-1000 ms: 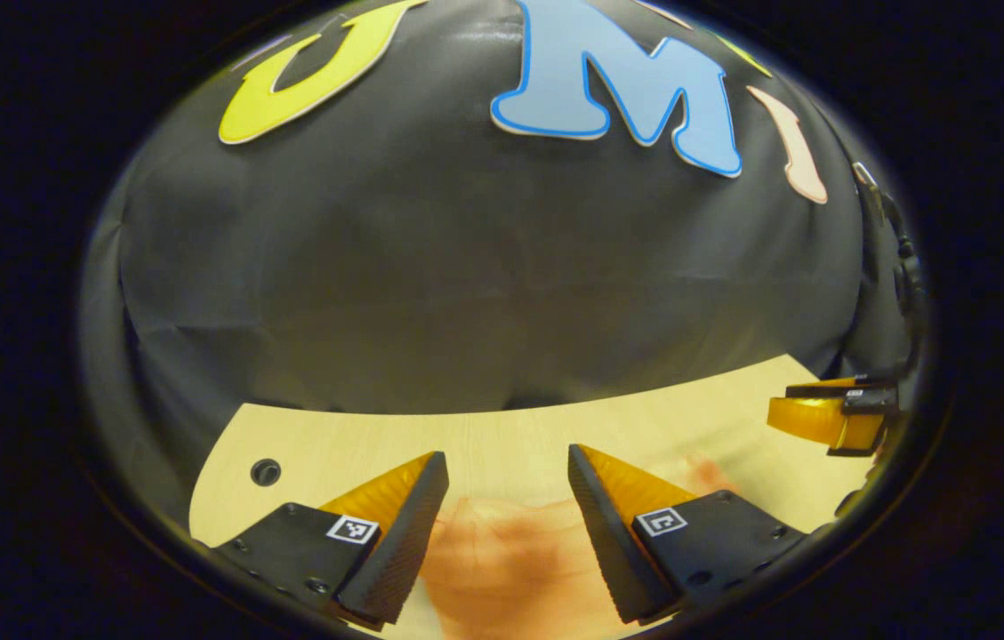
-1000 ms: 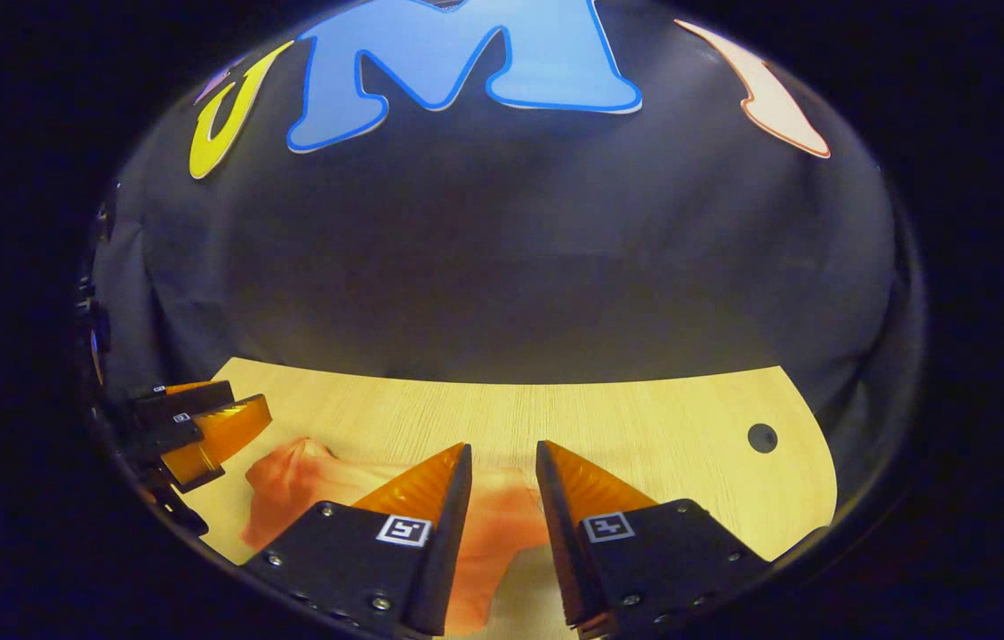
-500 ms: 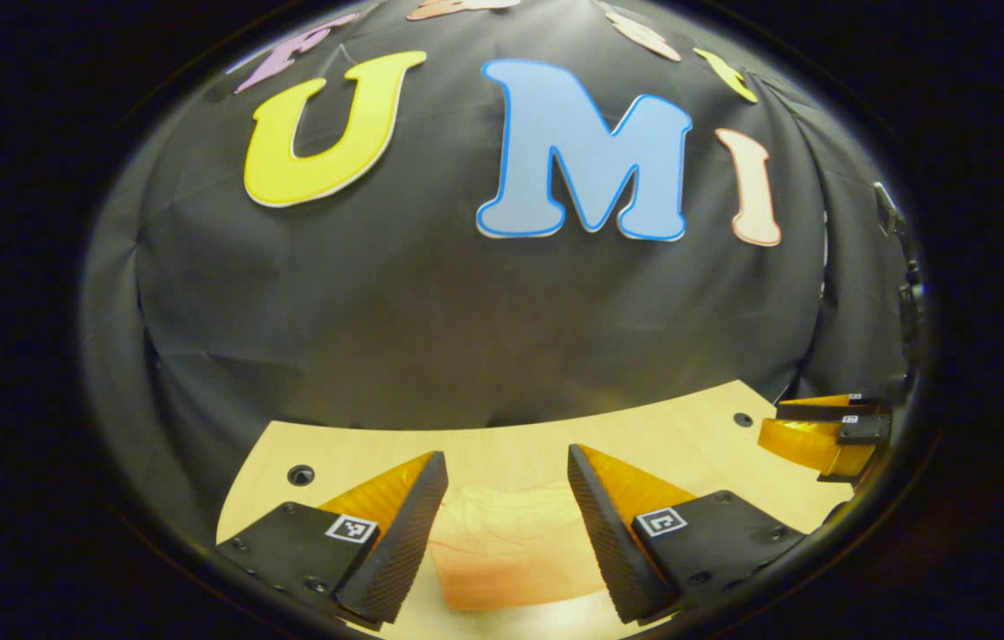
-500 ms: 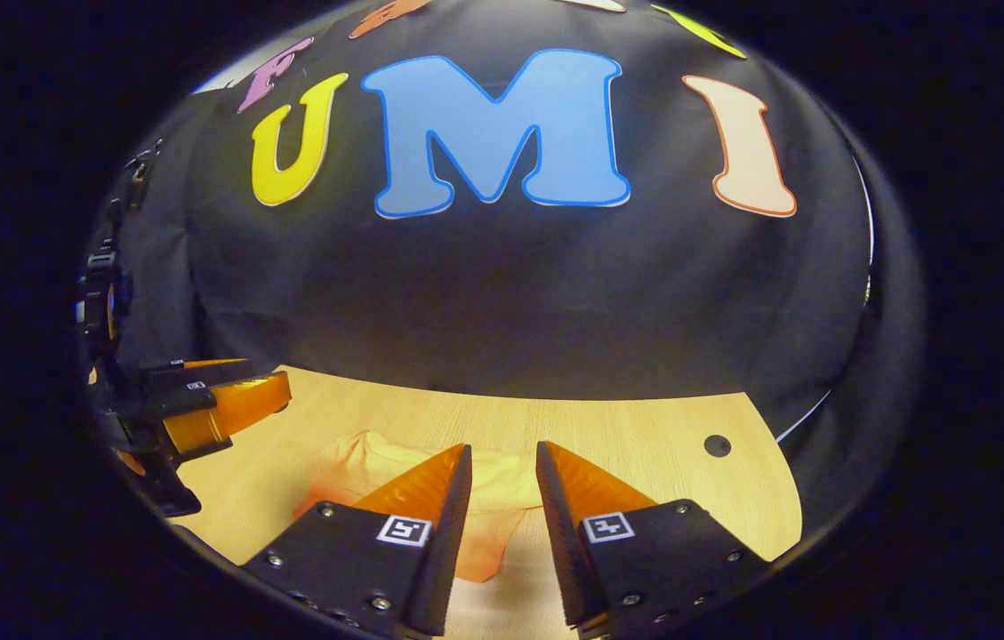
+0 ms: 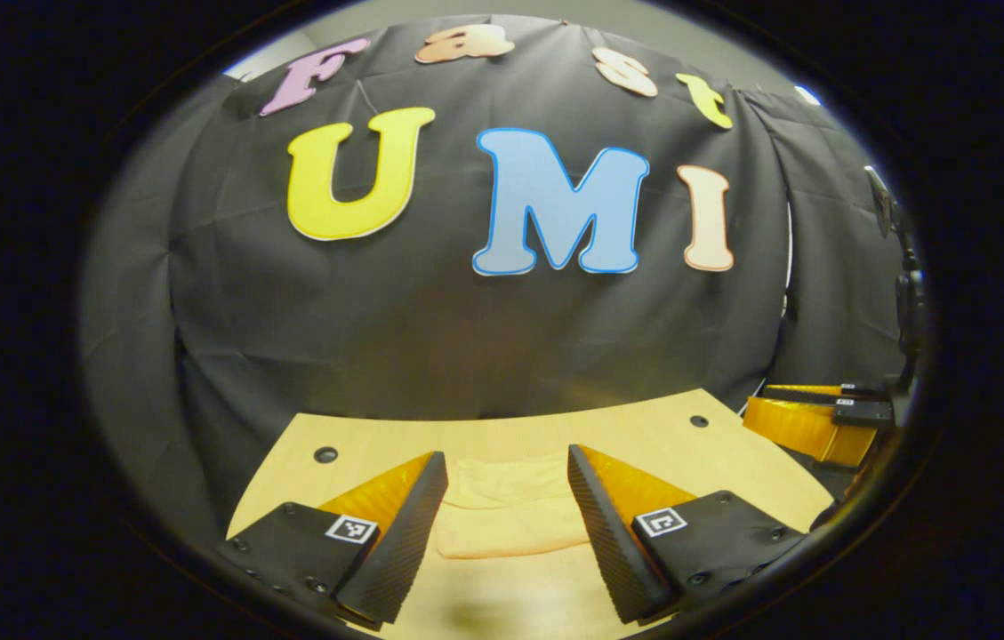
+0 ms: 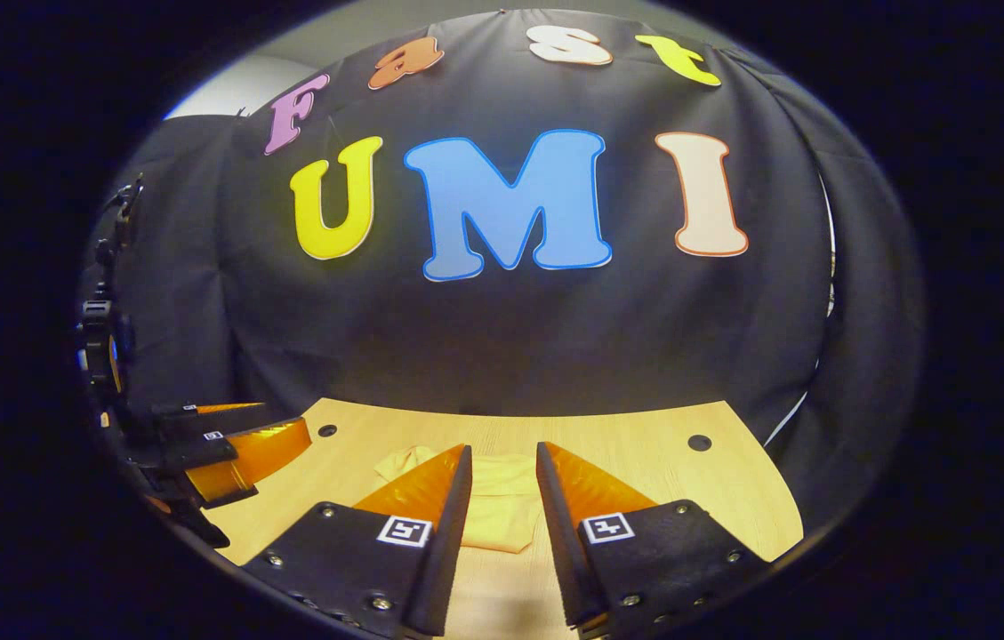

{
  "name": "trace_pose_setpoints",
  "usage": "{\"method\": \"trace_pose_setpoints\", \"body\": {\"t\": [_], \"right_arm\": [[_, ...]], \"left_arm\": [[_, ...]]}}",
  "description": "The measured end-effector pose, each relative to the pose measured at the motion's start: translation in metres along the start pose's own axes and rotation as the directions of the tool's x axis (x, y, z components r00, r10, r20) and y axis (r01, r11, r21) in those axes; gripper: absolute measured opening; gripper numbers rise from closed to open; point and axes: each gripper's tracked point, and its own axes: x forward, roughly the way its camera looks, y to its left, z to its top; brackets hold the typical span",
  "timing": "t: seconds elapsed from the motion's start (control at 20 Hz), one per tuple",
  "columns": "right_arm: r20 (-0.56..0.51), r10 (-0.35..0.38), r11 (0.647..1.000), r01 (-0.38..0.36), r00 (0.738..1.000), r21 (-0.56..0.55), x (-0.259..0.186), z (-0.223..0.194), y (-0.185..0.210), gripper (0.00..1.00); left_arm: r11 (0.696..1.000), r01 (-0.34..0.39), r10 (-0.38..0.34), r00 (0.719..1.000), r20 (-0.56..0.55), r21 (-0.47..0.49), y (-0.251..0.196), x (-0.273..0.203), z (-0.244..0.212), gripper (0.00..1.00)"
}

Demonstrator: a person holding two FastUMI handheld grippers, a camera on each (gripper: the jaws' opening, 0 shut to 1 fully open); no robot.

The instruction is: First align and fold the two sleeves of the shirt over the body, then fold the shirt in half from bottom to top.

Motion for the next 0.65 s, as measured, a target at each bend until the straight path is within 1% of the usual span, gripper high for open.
{"method": "trace_pose_setpoints", "body": {"t": [0.05,0.1,0.25,0.35,0.4,0.45,0.55,0.65], "right_arm": [[0.006,0.001,1.0,-0.001,1.0,0.004,-0.007,-0.001,0.001,0.47],[0.007,-0.001,1.0,0.001,1.0,0.009,-0.017,-0.005,0.001,0.47],[0.004,-0.014,1.0,0.014,1.0,0.021,-0.032,-0.015,-0.002,0.47],[-0.004,-0.027,0.999,0.027,1.0,0.028,-0.038,-0.025,-0.008,0.48],[-0.01,-0.032,0.999,0.032,0.999,0.031,-0.041,-0.028,-0.01,0.48],[-0.02,-0.035,0.999,0.036,0.999,0.031,-0.044,-0.031,-0.012,0.48],[-0.029,-0.046,0.998,0.047,0.999,0.03,-0.047,-0.037,-0.017,0.48],[-0.027,-0.056,0.998,0.057,0.998,0.03,-0.049,-0.037,-0.02,0.47]], "left_arm": [[1.0,-0.011,0.011,1.0,0.002,-0.001,0.004,-0.009,-0.002,0.9],[1.0,-0.016,0.016,1.0,0.006,-0.005,0.006,-0.018,-0.003,0.94],[0.999,-0.01,0.011,1.0,0.012,-0.03,0.009,-0.032,-0.004,0.94],[0.999,-0.018,0.019,1.0,0.01,-0.036,0.015,-0.042,-0.01,0.87],[0.999,-0.026,0.026,1.0,0.008,-0.038,0.018,-0.044,-0.012,0.94],[0.999,-0.029,0.03,1.0,0.007,-0.041,0.02,-0.045,-0.011,0.94],[0.999,-0.033,0.034,0.999,0.006,-0.043,0.022,-0.047,-0.011,0.9],[0.999,-0.031,0.031,1.0,0.004,-0.045,0.023,-0.049,-0.013,0.9]]}}
